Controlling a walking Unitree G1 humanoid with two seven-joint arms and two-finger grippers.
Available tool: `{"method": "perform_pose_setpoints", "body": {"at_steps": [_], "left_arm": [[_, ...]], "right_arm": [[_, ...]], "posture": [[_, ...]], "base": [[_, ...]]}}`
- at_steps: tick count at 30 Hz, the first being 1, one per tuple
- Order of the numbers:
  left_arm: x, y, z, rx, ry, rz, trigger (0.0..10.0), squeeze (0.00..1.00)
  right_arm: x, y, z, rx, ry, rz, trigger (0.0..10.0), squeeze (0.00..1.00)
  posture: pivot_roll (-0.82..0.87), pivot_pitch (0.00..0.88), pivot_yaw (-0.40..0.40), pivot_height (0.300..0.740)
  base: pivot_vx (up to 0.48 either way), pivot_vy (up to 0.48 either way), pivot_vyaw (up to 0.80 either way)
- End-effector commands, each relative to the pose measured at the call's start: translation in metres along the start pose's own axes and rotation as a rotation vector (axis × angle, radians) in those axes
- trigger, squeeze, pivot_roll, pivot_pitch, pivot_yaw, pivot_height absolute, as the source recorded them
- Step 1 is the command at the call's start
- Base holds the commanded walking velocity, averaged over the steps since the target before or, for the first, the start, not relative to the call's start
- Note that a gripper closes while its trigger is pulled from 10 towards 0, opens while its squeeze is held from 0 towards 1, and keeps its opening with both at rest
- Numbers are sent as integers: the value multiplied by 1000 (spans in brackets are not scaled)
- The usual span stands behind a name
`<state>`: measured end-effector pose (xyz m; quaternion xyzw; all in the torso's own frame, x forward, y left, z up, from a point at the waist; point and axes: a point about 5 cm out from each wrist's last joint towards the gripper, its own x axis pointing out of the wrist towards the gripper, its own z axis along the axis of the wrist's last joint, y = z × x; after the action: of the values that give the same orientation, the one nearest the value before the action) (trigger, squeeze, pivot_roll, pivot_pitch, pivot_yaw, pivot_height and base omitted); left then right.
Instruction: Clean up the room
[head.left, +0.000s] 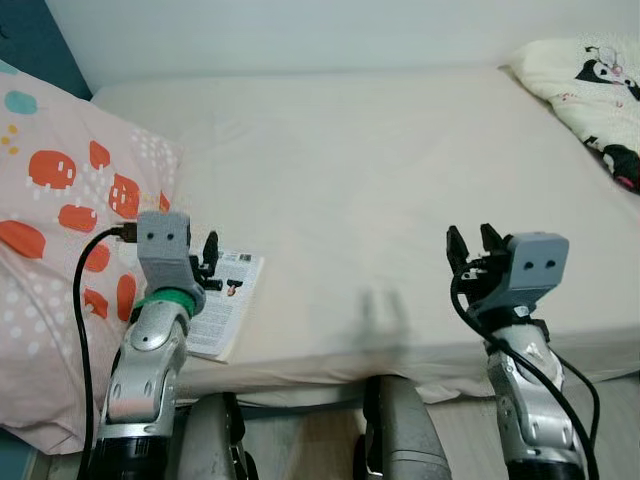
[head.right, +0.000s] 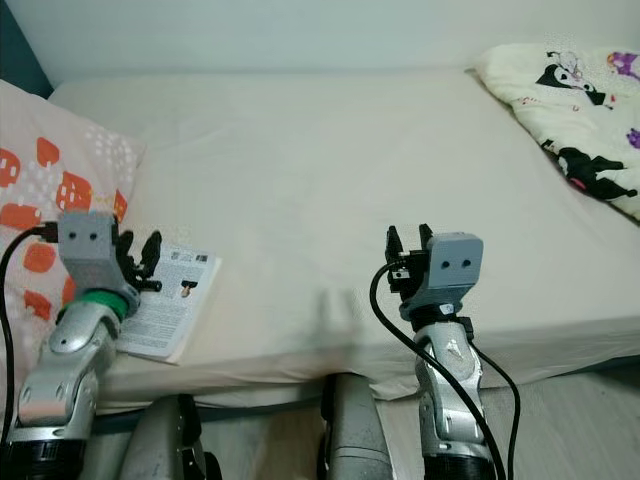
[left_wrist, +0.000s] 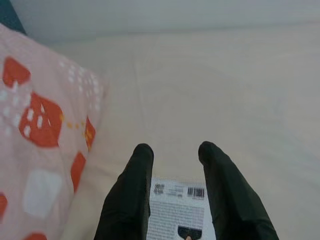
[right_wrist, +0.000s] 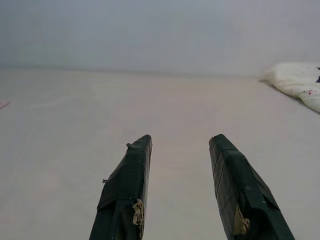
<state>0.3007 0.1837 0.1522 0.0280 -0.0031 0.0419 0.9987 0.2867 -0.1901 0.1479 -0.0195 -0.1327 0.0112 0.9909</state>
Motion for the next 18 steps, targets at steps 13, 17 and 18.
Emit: {"method": "perform_pose_setpoints", "body": {"at_steps": [13,17,18], "left_arm": [[3,-5,-2,36,-43,-33,10000,0],[3,-4,-1,43,-45,-45,10000,0],[3,-4,-1,43,-45,-45,10000,0]], "right_arm": [[-2,-2,-8,-20,20,0,10000,0],[-3,-1,-11,-11,34,-9,10000,0],[-3,-1,-11,-11,34,-9,10000,0]], "posture": [[-138,0,20,679],[-135,0,26,696],[-135,0,26,696]], "base": [[0,0,0],[0,0,0],[0,0,0]]}}
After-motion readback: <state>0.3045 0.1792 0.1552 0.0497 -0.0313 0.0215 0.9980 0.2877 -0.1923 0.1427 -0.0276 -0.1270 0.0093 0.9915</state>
